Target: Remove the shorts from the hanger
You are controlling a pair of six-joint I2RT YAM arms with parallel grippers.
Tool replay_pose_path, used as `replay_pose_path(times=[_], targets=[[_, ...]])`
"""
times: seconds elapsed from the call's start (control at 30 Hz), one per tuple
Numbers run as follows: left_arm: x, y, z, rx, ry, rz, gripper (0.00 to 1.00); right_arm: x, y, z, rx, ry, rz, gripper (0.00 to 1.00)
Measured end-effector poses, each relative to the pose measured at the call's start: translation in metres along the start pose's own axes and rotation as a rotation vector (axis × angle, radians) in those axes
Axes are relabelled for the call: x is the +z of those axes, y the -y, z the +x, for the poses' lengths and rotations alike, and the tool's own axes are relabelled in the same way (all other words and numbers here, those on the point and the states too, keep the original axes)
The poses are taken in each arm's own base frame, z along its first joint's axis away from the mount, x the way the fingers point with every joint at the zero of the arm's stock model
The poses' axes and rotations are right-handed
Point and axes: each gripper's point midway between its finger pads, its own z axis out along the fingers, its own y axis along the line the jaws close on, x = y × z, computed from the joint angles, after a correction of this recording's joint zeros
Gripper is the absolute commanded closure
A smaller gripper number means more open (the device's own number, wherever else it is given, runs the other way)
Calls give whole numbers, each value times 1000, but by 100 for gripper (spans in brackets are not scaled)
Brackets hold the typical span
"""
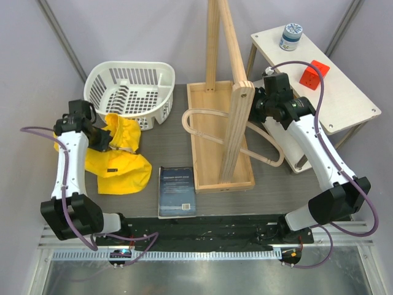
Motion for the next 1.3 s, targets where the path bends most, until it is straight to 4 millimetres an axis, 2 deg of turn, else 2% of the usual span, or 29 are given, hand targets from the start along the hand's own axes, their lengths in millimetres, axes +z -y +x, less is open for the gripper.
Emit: replay_pose_path(times=[0.17,0.33,0.53,0.6,0.73,0.83,1.0,1.1,1.2,1.3], targets=[[-48,36,-22,-14,77,144,100,0,0,0,0,-2,-2,99],[-111,77,-35,-19,149,392,100,0,0,0,0,-2,-2,99],[-188,137,-45,30,191,729,100,0,0,0,0,-2,-2,99],[-216,164,-50,56,193,854,100,0,0,0,0,-1,-2,99],[-262,209,-58,107,211,1102,99,0,0,0,0,-1,0,99],[-288,233,-63,120,219,1255,100,0,1,0,1,2,3,99],[-324,267,-75,127,226,1448,99,0,2,-1,2,5,9,99],[-333,282,-82,111,224,1527,99,-1,4,-3,4,10,14,99],[-324,295,-88,92,209,1555,100,-3,4,-5,4,14,18,99],[-301,303,-92,71,206,1516,99,-5,4,-10,4,26,18,99]])
